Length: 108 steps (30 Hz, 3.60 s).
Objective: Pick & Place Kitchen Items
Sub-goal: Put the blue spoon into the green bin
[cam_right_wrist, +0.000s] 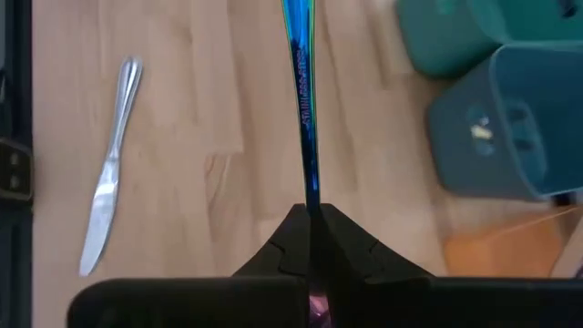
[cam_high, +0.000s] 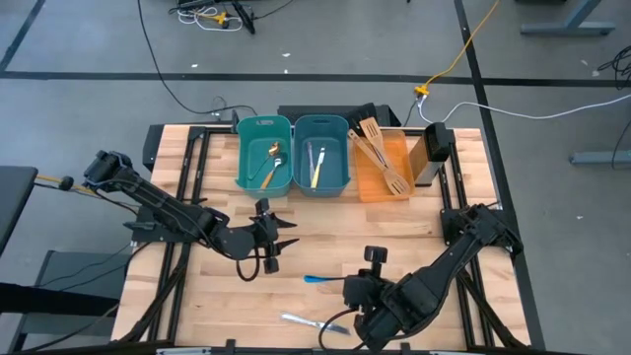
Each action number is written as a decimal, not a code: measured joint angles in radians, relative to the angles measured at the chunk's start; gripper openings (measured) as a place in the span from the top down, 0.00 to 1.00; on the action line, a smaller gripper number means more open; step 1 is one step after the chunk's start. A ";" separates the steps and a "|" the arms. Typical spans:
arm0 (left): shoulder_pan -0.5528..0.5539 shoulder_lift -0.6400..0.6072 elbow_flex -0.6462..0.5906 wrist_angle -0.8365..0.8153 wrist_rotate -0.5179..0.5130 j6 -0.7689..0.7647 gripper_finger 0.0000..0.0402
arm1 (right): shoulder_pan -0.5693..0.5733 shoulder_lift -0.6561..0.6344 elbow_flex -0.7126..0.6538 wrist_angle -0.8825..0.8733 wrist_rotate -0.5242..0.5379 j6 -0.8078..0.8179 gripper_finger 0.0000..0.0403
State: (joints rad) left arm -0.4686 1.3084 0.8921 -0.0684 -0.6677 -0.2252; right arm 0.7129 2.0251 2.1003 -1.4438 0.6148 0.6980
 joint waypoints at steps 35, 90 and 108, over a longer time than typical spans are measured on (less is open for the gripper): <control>-0.030 0.000 0.001 0.383 0.188 0.220 0.56 | 0.019 -0.032 0.017 0.410 0.421 -0.183 0.96; -0.078 0.122 0.000 0.985 0.557 0.484 0.56 | -0.036 -0.032 0.017 0.675 0.285 -0.427 0.96; -0.078 0.133 0.000 0.992 0.502 0.506 0.72 | -0.038 -0.031 0.016 0.674 0.282 -0.426 0.96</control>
State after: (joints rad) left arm -0.5463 1.4418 0.8921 0.9238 -0.1660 0.2812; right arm 0.6746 1.9938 2.1166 -0.7700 0.8970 0.2722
